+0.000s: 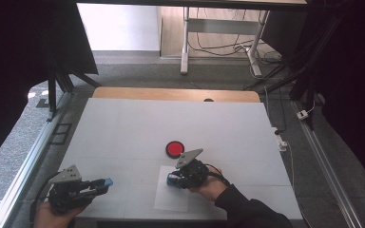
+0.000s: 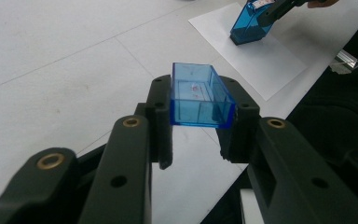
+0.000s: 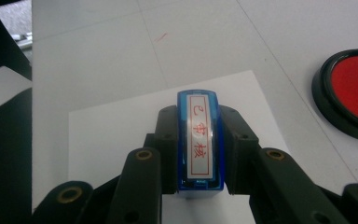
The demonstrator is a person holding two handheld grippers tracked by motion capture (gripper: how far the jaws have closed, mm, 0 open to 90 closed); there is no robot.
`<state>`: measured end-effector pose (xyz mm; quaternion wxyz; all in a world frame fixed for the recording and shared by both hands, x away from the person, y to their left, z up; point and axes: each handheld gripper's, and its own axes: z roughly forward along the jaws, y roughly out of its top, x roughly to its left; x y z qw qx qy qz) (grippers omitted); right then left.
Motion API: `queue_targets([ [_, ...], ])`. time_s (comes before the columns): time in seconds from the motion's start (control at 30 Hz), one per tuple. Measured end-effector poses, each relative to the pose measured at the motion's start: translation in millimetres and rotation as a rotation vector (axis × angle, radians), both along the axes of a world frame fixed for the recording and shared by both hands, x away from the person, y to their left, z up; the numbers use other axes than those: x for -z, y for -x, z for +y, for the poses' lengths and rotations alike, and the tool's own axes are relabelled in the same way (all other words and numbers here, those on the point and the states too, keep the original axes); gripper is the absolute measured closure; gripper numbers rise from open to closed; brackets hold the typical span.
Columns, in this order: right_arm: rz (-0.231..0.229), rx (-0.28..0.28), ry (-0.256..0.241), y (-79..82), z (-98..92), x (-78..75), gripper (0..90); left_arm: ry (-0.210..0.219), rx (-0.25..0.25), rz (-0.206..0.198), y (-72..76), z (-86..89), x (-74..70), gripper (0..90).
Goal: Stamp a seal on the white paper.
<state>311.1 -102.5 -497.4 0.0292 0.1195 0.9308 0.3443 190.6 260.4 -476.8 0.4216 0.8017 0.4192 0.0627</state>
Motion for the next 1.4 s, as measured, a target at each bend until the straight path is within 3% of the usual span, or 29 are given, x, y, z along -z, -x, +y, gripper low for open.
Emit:
queue_targets([
  [0.27, -0.065, -0.016, 0.043, 8.2, 5.2, -1.7, 71.9, -0.002, 0.001, 0.0, 0.0, -0.4, 0.0, 68.4],
  [0.73, 0.067, 0.016, -0.042, -7.8, -5.3, 3.3, 71.9, -0.002, 0.002, 0.001, 0.0, -0.2, 0.1, 68.4],
  [0.97, 0.001, -0.001, -0.011, -0.6, -1.0, 2.0, 71.9, -0.003, 0.002, 0.002, -0.2, -0.3, 0.1, 68.4],
  [1.4, 0.025, -0.005, -0.004, -3.8, -0.3, -0.3, 71.5, 0.002, 0.003, 0.003, -0.3, 0.4, 0.2, 68.4],
])
